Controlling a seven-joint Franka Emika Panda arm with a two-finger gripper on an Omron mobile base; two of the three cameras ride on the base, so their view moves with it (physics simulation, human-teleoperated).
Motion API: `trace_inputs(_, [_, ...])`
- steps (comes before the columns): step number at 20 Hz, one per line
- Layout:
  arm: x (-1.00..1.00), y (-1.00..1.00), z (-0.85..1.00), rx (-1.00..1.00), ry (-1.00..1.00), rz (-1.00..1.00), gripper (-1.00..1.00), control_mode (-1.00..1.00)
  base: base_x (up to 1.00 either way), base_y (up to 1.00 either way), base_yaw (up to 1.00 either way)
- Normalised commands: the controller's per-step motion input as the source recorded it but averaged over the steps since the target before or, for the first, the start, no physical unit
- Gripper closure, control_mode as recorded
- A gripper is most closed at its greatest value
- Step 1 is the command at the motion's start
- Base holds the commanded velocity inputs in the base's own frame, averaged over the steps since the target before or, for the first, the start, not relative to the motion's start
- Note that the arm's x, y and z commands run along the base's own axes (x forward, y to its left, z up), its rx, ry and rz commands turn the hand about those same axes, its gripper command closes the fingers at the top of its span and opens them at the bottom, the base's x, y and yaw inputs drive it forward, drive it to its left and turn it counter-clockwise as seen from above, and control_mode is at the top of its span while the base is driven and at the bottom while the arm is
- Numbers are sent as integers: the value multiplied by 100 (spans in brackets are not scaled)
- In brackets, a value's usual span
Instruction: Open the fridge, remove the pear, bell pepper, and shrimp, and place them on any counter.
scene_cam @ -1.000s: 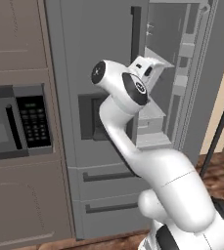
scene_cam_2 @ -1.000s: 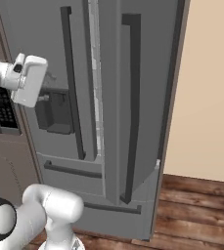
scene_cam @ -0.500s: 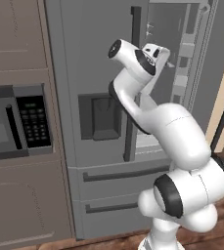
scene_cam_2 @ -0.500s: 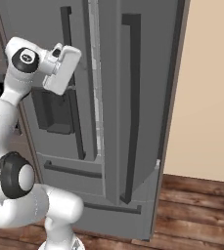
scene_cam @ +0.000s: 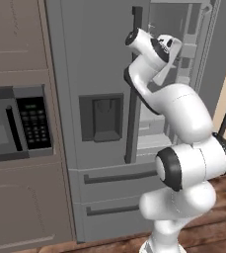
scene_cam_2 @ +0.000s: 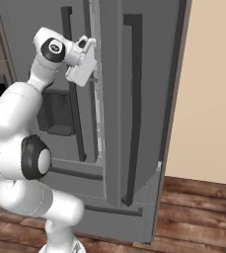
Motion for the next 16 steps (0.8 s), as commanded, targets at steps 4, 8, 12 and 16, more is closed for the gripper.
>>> trace_inputs(4, [-30,-100,7,0,-4,0,-100,-100,0,0,0])
trace_inputs(8, [-81,-100,1,0,-11,0,-100,-100,0,0,0])
trace_inputs(12, [-97,-100,7,1,-15,0,-100,-100,0,0,0])
trace_inputs(16, [-68,-100,27,8,-13,0,-100,-100,0,0,0])
